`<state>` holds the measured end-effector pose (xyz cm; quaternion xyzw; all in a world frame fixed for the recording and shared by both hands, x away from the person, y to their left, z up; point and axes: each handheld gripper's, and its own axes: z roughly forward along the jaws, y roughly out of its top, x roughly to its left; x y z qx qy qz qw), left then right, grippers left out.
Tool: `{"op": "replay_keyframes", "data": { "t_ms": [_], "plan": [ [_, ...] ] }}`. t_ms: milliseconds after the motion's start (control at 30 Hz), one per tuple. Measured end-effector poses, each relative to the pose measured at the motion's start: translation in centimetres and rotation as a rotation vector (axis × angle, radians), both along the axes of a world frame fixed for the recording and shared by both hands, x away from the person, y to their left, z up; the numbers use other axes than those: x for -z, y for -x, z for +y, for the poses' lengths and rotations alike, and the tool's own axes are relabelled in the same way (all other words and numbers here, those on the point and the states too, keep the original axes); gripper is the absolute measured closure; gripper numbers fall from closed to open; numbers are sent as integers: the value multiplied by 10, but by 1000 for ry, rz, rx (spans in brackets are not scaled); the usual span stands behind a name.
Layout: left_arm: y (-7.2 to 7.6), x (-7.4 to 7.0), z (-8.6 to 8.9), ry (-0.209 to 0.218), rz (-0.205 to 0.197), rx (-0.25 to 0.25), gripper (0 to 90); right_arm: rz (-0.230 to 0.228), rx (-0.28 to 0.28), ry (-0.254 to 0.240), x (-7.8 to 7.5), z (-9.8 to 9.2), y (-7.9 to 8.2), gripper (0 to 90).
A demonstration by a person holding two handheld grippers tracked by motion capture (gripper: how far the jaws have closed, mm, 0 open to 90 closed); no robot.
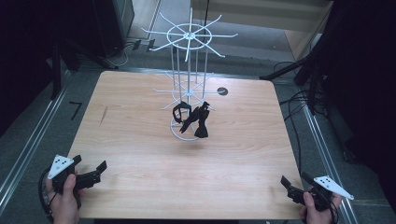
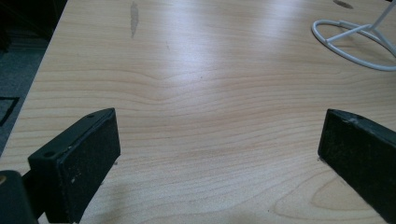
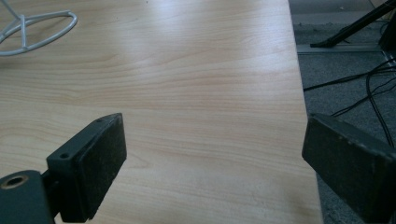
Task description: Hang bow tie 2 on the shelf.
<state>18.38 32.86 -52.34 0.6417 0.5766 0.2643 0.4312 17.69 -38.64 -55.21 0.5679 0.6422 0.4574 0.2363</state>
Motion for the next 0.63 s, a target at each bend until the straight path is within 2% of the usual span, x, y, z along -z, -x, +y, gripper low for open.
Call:
{"op": "replay_keyframes", "data": {
  "t_ms": [100,133,233,267,633],
  "plan": [
    [0,0,0,-1,0,1,0,0,-3,-1,0,-1,2,66],
    [0,0,0,-1,0,1,0,9,-9,20,3,-1,3,66],
    [0,0,0,0,-1,1,0,21,-16,42,6,1,3,73],
    [0,0,0,2,-3,0,0,9,-7,49,5,2,4,81],
    [0,0,1,14,-2,-2,0,11,1,40,4,2,3,81]
  ]
}}
